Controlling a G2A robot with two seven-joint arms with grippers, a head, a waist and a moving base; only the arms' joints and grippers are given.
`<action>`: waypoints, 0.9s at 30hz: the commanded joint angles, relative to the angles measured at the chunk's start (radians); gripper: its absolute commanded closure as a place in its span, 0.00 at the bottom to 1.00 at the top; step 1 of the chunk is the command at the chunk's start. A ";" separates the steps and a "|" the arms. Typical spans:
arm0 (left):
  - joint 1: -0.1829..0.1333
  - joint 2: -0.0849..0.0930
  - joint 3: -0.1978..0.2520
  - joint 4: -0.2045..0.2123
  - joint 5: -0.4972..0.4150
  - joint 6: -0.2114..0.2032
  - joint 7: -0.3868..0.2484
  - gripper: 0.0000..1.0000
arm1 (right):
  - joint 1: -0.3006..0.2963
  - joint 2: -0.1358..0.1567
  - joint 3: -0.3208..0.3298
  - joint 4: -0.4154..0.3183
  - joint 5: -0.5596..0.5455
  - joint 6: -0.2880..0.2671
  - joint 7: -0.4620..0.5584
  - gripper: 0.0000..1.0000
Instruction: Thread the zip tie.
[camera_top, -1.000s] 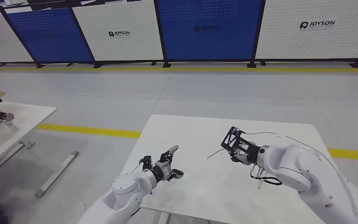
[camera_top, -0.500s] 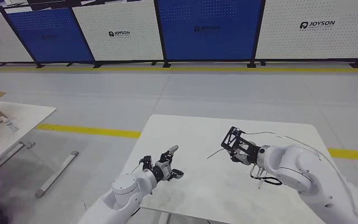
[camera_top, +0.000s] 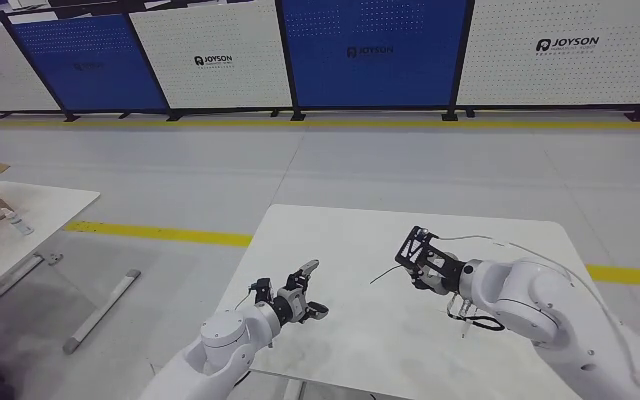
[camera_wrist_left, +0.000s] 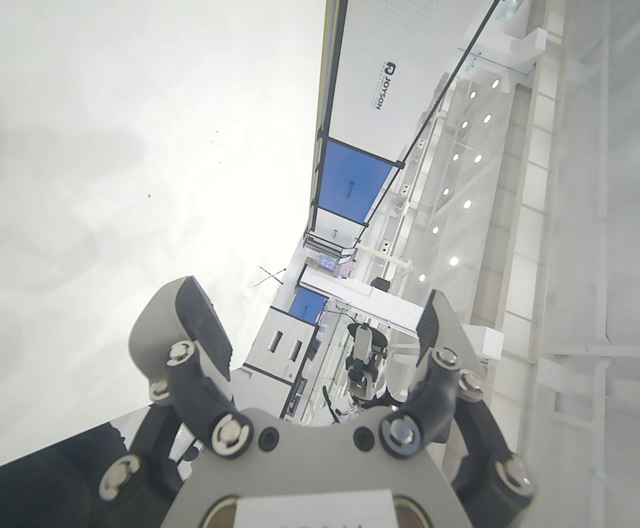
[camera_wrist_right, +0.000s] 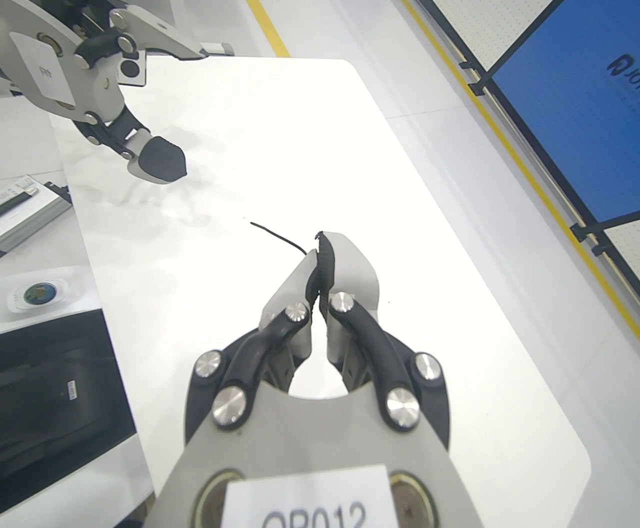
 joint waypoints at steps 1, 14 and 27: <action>-0.006 -0.002 0.019 0.011 -0.021 0.001 -0.016 0.00 | -0.007 0.000 0.001 -0.006 -0.034 0.000 -0.019 1.00; -0.134 0.026 0.148 0.006 -0.328 0.001 0.090 0.00 | 0.021 0.018 -0.086 -0.009 -0.199 0.000 -0.119 1.00; -0.134 0.026 0.148 0.006 -0.328 0.001 0.090 0.00 | 0.021 0.018 -0.086 -0.009 -0.199 0.000 -0.119 1.00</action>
